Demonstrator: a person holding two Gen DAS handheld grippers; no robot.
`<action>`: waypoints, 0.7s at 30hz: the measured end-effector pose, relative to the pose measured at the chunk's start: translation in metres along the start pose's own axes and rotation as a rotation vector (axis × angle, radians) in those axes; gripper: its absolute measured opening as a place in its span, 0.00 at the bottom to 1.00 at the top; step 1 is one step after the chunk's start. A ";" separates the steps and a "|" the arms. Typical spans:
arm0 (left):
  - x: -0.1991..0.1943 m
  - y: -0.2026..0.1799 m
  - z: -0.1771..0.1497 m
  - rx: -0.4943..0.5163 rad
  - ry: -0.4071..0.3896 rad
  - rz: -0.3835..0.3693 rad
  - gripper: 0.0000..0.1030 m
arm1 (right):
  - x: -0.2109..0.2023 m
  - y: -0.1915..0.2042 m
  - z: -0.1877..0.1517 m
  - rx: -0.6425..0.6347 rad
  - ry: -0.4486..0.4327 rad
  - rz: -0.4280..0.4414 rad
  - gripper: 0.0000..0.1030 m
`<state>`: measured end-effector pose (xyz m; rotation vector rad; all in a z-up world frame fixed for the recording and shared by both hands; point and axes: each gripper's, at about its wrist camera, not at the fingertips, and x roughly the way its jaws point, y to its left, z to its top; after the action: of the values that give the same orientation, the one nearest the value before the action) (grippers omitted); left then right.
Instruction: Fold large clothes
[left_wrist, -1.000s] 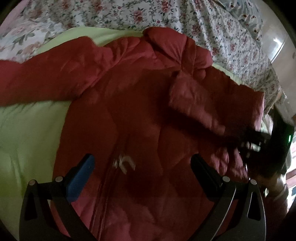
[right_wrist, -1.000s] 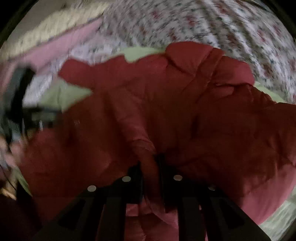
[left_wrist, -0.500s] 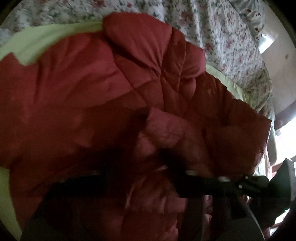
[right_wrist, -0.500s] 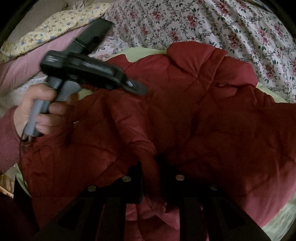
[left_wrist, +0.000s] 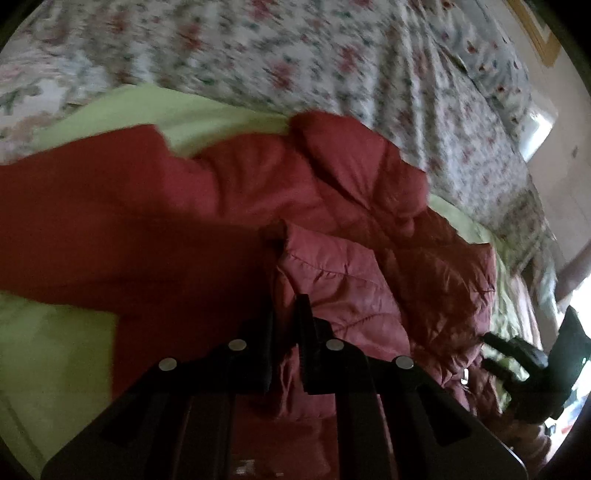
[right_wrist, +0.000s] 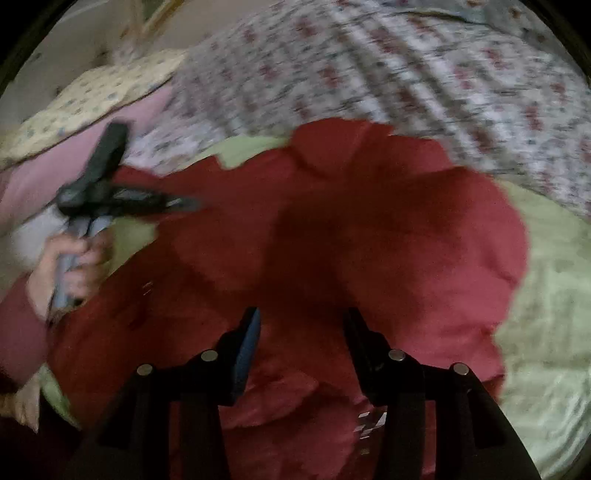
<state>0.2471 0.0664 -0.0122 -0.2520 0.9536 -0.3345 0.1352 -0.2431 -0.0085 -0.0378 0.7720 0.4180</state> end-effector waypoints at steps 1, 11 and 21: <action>-0.002 0.005 -0.001 -0.005 -0.011 0.013 0.09 | 0.001 -0.006 0.003 0.021 -0.005 -0.040 0.47; -0.003 0.005 -0.018 0.052 -0.051 0.162 0.14 | 0.047 -0.056 0.013 0.223 0.079 -0.218 0.49; -0.023 -0.033 -0.015 0.137 -0.099 0.070 0.14 | 0.071 -0.058 0.005 0.223 0.135 -0.282 0.51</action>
<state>0.2168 0.0444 0.0088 -0.1090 0.8359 -0.3189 0.2061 -0.2699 -0.0604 0.0345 0.9275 0.0604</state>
